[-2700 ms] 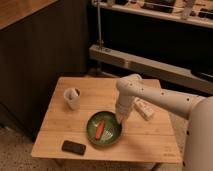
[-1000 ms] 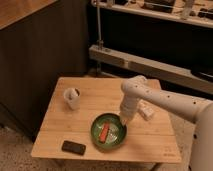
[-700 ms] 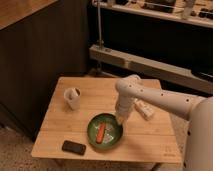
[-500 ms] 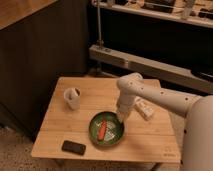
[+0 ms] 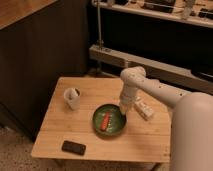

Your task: Drag the ceramic bowl in a circle

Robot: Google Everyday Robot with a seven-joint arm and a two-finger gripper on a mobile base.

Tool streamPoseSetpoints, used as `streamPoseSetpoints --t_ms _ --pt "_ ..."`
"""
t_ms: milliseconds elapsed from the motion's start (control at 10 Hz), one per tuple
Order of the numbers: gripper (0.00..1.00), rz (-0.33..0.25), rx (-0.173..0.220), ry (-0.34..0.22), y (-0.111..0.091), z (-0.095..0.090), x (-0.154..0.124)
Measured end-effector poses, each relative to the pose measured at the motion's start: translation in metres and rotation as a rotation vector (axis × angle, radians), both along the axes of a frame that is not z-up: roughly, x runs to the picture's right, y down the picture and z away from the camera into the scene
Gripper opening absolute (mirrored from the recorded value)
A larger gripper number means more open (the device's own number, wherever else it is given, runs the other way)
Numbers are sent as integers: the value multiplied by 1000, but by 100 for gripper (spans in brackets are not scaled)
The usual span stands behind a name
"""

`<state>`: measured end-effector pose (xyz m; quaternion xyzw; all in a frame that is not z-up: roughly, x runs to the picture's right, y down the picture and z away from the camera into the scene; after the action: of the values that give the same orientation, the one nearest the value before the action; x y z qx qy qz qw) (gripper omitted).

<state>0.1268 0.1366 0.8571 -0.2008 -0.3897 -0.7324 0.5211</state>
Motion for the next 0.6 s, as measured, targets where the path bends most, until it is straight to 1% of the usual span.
streamPoseSetpoints --t_ms 100,300,400,500,600 --pt "15 0 -2 -2 3 -4 3" --pt "15 7 -7 -6 12 -13 20" --pt "15 5 -5 -5 18 -17 33" --pt "15 -2 -2 -8 22 -20 40" --pt "15 -16 1 -17 25 -22 41"
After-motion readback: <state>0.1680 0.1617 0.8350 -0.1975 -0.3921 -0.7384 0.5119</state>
